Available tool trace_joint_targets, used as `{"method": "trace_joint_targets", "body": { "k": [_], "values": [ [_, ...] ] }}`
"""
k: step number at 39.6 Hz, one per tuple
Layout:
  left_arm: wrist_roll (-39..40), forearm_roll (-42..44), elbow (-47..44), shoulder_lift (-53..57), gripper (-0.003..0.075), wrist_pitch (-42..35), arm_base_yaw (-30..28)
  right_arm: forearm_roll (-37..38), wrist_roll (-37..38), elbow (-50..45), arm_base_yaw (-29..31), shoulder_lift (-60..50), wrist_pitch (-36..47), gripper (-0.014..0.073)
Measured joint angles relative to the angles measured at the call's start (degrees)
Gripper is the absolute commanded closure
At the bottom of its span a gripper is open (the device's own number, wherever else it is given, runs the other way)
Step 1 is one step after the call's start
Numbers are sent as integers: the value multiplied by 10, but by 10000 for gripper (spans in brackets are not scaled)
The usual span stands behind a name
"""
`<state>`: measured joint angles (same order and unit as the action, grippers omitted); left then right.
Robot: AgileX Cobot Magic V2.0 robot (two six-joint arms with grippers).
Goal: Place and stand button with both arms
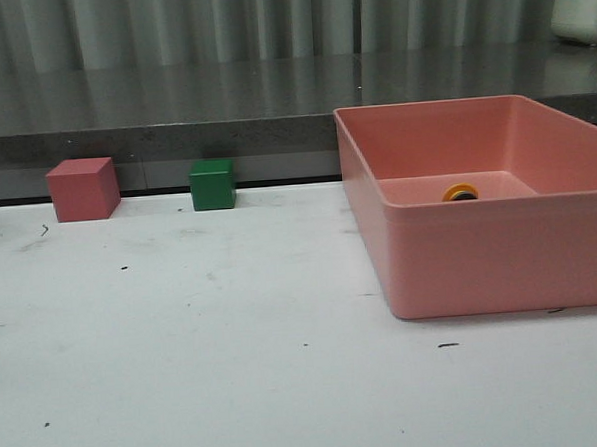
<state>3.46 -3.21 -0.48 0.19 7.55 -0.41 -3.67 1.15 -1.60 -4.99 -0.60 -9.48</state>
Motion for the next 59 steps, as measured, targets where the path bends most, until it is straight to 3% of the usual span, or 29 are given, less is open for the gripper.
{"method": "trace_joint_targets", "body": {
  "k": [45, 50, 59],
  "values": [
    [0, 0, 0, 0, 740, 0, 0, 0, 0, 0, 0, 0, 0, 655],
    [0, 0, 0, 0, 740, -22, 0, 0, 0, 0, 0, 0, 4, 655],
    [0, 0, 6, 0, 740, -130, 0, 0, 0, 6, 0, 0, 64, 655]
  ]
}}
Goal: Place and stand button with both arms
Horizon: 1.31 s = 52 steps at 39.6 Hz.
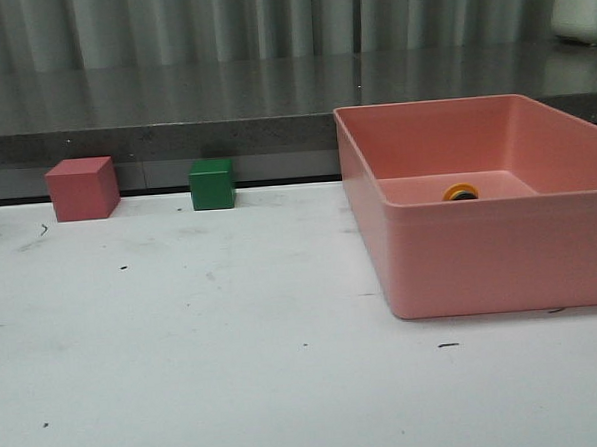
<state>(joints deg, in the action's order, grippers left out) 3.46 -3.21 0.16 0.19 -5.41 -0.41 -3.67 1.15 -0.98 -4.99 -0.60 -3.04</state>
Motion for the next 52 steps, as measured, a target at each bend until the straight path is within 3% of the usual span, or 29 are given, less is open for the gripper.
{"method": "trace_joint_targets", "body": {
  "k": [8, 16, 24, 28, 30, 33, 37, 40, 43, 52],
  "values": [
    [0, 0, 109, -30, 740, 62, 0, 0, 0, 118, 0, 13, -67, 655],
    [0, 0, 210, -159, 740, 134, 0, 0, 0, 248, 0, 146, -168, 653],
    [0, 0, 244, -257, 740, 146, 0, 0, 0, 307, 0, 276, -200, 650],
    [0, 1, 245, -270, 726, 146, 0, 0, 0, 313, 0, 307, -201, 577],
    [0, 1, 245, -271, 681, 146, 0, 0, 0, 314, 0, 315, -201, 494],
    [0, 1, 245, -271, 554, 146, 0, 0, 0, 314, 0, 323, -201, 314],
    [0, 1, 245, -271, 304, 144, 0, 0, 0, 314, 0, 331, -195, 54],
    [0, 1, 245, -271, 140, 144, 0, 0, 0, 314, 0, 338, -187, -62],
    [0, 1, 245, -272, 57, 144, 0, 0, 0, 314, 0, 349, -173, -55],
    [0, 1, 245, -275, 48, 144, 0, 0, 0, 343, 0, 443, -133, -51]
  ]
}}
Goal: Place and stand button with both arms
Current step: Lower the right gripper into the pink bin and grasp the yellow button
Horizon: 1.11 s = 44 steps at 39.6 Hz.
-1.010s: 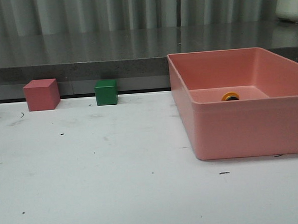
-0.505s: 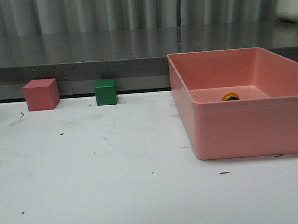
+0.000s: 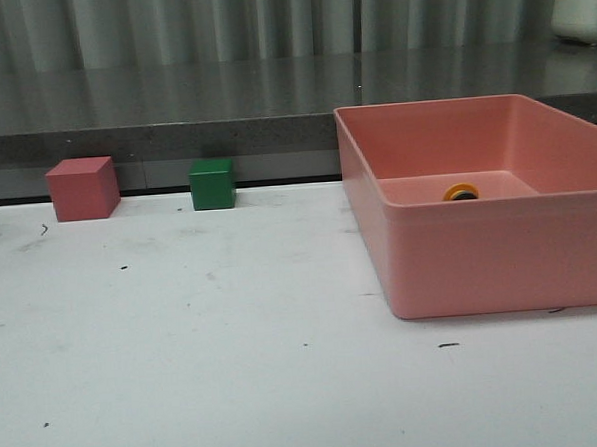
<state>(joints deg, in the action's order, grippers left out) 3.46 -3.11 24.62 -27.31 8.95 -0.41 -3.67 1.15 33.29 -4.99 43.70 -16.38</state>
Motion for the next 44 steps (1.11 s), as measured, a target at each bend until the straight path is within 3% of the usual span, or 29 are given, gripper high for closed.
{"method": "trace_joint_targets", "body": {
  "k": [6, 12, 27, 35, 44],
  "values": [
    [0, 0, 0, 0, 47, 0, 0, -1, 0, 73, -1, 129, 5, -51],
    [0, 0, 0, -1, 47, 0, 0, -6, 0, 172, -39, 275, -19, -51],
    [0, 0, 0, -1, 47, 0, 0, -36, 37, 418, -58, 583, -198, -51],
    [0, 0, 0, -1, 47, 0, 0, -37, 47, 496, -58, 689, -231, -49],
    [0, 0, 0, -1, 47, 0, 0, -37, 49, 520, -57, 736, -234, -48]
  ]
}}
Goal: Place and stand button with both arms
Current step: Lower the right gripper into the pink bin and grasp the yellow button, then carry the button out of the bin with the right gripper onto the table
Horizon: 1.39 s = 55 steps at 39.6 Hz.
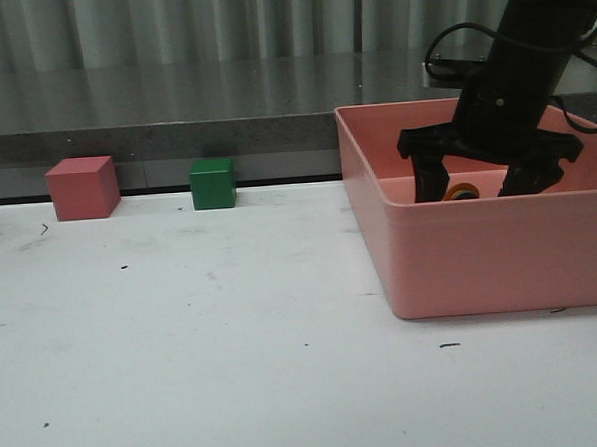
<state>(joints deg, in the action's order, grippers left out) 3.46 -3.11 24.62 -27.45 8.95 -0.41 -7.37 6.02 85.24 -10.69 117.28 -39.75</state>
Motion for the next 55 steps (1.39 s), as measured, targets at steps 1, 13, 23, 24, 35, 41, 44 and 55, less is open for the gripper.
{"method": "trace_joint_targets", "body": {
  "k": [1, 13, 23, 24, 35, 41, 44, 55],
  "values": [
    [0, 0, 0, 0, 47, 0, 0, 0, 0, 0, 0, 1, 0, -45],
    [0, 0, 0, -1, 47, 0, 0, 0, 0, 0, 0, 4, 2, 354],
    [0, 0, 0, -1, 47, 0, 0, -1, 0, 8, 0, -14, -12, 375],
    [0, 0, 0, -1, 47, 0, 0, -1, 0, 11, 0, -22, -15, 375],
    [0, 0, 0, -1, 48, 0, 0, -1, 0, 28, -26, -150, -23, 375],
    [0, 0, 0, -1, 47, 0, 0, -1, 0, 35, -89, -193, -38, 375],
    [0, 0, 0, -1, 48, 0, 0, -1, 0, 45, -133, -195, -50, 375],
    [0, 0, 0, -1, 47, 0, 0, -16, 0, 124, -295, -113, -66, 375]
  ]
}}
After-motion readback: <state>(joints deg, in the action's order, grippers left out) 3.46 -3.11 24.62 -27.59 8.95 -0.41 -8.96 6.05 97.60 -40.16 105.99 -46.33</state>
